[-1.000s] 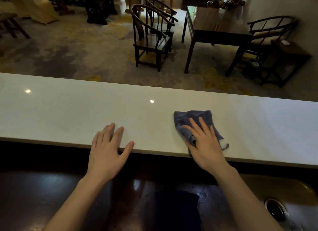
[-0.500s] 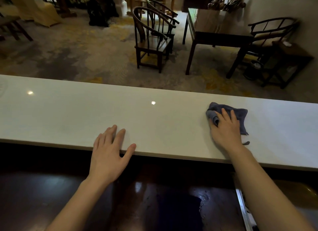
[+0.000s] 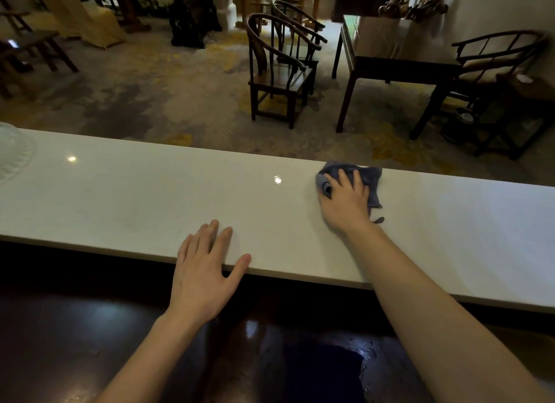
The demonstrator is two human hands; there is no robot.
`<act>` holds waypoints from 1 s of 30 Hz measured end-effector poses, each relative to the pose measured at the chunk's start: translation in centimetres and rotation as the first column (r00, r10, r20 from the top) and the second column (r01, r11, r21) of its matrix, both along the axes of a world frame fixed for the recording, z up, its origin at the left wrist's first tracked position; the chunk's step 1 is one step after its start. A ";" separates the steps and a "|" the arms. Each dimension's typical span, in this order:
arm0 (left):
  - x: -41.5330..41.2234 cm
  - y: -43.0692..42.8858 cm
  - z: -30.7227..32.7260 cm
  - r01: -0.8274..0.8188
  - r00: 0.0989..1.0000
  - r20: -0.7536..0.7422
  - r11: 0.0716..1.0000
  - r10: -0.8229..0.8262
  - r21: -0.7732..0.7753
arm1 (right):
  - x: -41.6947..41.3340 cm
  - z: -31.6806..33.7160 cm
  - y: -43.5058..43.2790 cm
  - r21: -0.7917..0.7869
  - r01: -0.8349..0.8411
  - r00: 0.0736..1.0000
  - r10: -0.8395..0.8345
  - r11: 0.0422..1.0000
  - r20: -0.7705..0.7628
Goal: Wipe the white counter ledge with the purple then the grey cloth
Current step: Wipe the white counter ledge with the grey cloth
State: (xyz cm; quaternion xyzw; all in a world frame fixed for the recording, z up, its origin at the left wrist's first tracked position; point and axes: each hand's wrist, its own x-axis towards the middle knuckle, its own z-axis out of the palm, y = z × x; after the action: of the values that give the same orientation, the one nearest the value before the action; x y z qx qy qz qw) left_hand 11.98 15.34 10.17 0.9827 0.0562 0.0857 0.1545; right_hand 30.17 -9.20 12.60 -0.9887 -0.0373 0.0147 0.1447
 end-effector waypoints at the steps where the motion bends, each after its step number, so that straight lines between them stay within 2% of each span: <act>1: 0.0 0.0 0.0 -0.001 1.000 0.002 1.000 0.001 0.000 | 0.2 0.0 1.0 0.009 -0.033 0.999 0.033 0.999 -0.006; 8: 0.0 -0.1 0.1 -0.013 1.000 0.014 1.000 0.013 0.008 | 0.1 -0.3 8.0 0.068 -0.289 0.955 0.293 0.955 -0.044; 16: 0.1 0.1 0.0 -0.010 0.999 0.051 0.999 0.012 -0.037 | -3.2 0.1 10.4 0.116 -0.574 0.815 0.580 0.811 -0.021; 20: -0.1 0.3 -0.2 0.000 0.998 0.057 0.997 0.004 -0.072 | -5.6 -0.1 10.0 0.120 -0.635 0.768 0.641 0.763 -0.008; 25: -0.5 0.6 -0.2 0.038 0.996 0.085 0.990 -0.027 -0.136 | -9.0 -0.9 8.4 0.088 -0.691 0.723 0.686 0.718 0.085; 30: -0.8 0.9 -0.1 0.084 0.995 0.064 0.993 -0.079 -0.085 | -11.8 -1.1 5.2 0.089 -0.702 0.711 0.692 0.706 0.126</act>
State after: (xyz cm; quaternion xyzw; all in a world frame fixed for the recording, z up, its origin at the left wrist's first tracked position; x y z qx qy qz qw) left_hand 11.14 16.26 10.04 0.9734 0.0151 0.1064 0.2025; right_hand 18.37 -3.96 11.48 -0.8893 -0.4147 0.0248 0.1910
